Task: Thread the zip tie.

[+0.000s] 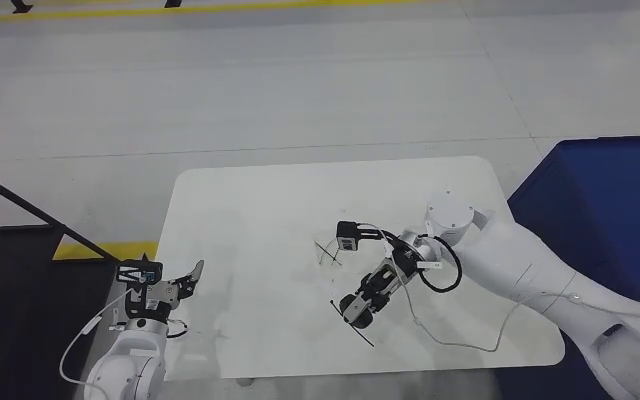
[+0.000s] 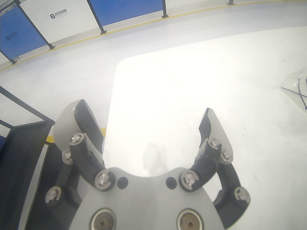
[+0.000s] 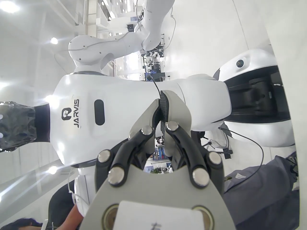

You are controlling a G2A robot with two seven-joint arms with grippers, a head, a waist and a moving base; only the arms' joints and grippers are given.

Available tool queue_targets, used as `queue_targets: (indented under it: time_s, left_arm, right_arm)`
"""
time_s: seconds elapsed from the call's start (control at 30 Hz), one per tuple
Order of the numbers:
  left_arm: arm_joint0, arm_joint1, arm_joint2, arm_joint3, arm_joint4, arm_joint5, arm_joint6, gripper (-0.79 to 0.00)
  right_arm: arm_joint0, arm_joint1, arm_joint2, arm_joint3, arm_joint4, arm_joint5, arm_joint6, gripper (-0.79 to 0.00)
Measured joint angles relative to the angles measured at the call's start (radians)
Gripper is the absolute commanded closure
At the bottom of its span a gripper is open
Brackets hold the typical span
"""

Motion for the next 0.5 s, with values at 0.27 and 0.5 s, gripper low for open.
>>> queue_targets:
  time_s: [0.27, 0.5]
  left_arm:
    - [0.007, 0.004, -0.002, -0.04, -0.067, -0.104, -0.112, -0.785]
    - [0.078, 0.03, -0.1, -0.199, -0.48, -0.469, -0.557, -0.785]
  right_arm:
    - [0.0, 0.0, 0.001, 0.001, 0.0, -0.001, 0.0, 0.0]
    - [0.0, 0.0, 0.001, 0.001, 0.0, -0.001, 0.0, 0.0]
